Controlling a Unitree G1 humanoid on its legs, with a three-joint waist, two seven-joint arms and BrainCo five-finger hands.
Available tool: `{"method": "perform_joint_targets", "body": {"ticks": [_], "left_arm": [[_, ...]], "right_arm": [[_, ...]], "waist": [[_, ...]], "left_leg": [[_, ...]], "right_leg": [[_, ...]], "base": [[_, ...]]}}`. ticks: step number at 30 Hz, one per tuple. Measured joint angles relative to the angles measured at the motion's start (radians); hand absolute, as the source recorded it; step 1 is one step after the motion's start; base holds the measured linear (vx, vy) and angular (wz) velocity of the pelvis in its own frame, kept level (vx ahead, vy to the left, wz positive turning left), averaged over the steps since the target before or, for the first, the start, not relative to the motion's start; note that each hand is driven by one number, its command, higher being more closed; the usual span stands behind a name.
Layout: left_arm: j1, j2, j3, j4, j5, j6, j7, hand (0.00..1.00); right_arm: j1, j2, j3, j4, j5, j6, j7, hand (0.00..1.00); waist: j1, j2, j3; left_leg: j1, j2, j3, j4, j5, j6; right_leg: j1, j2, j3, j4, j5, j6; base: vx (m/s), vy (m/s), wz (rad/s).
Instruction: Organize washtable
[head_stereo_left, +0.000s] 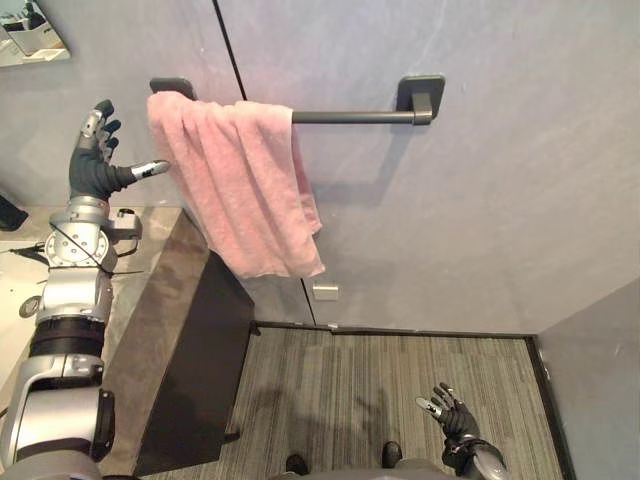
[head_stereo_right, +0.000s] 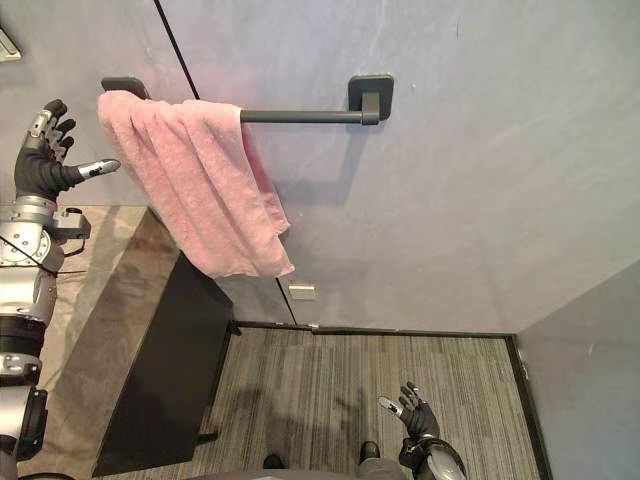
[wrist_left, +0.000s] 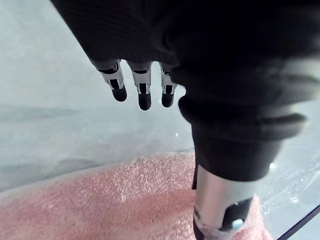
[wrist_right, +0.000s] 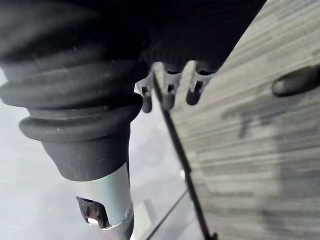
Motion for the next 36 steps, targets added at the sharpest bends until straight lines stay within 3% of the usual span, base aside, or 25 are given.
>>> {"method": "perform_joint_targets", "body": {"ticks": [6, 15, 21, 31, 36], "left_arm": [[-0.022, 0.008, -0.033, 0.061, -0.035, 0.001, -0.049, 0.00], [-0.036, 0.041, -0.113, 0.130, -0.085, 0.016, -0.124, 0.00], [-0.111, 0.041, -0.189, 0.222, -0.051, 0.033, -0.123, 0.00], [-0.227, 0.039, -0.200, 0.358, -0.003, 0.042, -0.078, 0.00], [-0.283, 0.040, -0.188, 0.395, -0.009, 0.042, -0.069, 0.00]], "right_arm": [[0.018, 0.000, 0.006, 0.000, 0.000, 0.000, 0.001, 0.00], [0.031, 0.000, 0.009, 0.000, 0.001, 0.001, 0.022, 0.00], [0.025, -0.001, 0.011, 0.000, 0.003, 0.001, 0.021, 0.00], [-0.010, -0.017, 0.008, -0.028, 0.016, 0.000, 0.021, 0.00], [-0.030, -0.018, 0.007, -0.040, 0.024, -0.001, 0.020, 0.00]], "waist": [[-0.002, -0.001, -0.001], [-0.023, -0.006, 0.000], [-0.028, -0.036, 0.021], [-0.031, -0.058, 0.092], [-0.028, -0.084, 0.131]], "left_leg": [[-0.040, -0.001, 0.003, 0.000, 0.013, 0.014], [-0.051, -0.003, 0.031, -0.040, 0.034, 0.005], [-0.073, -0.002, 0.044, -0.040, 0.043, 0.008], [-0.093, -0.005, 0.069, -0.039, 0.043, 0.008], [-0.123, -0.007, 0.082, -0.032, 0.043, 0.008]], "right_leg": [[-0.045, 0.002, 0.021, -0.017, 0.035, -0.001], [-0.075, 0.004, 0.046, -0.053, 0.075, 0.003], [-0.102, 0.007, 0.056, -0.055, 0.084, 0.002], [-0.138, 0.004, 0.081, -0.052, 0.095, 0.005], [-0.173, 0.001, 0.110, -0.053, 0.112, 0.008]], "base": [[-0.10, 0.002, -0.09], [-0.05, -0.004, -0.11], [0.02, -0.007, -0.07], [0.01, 0.002, -0.07], [-0.04, 0.002, -0.10]]}}
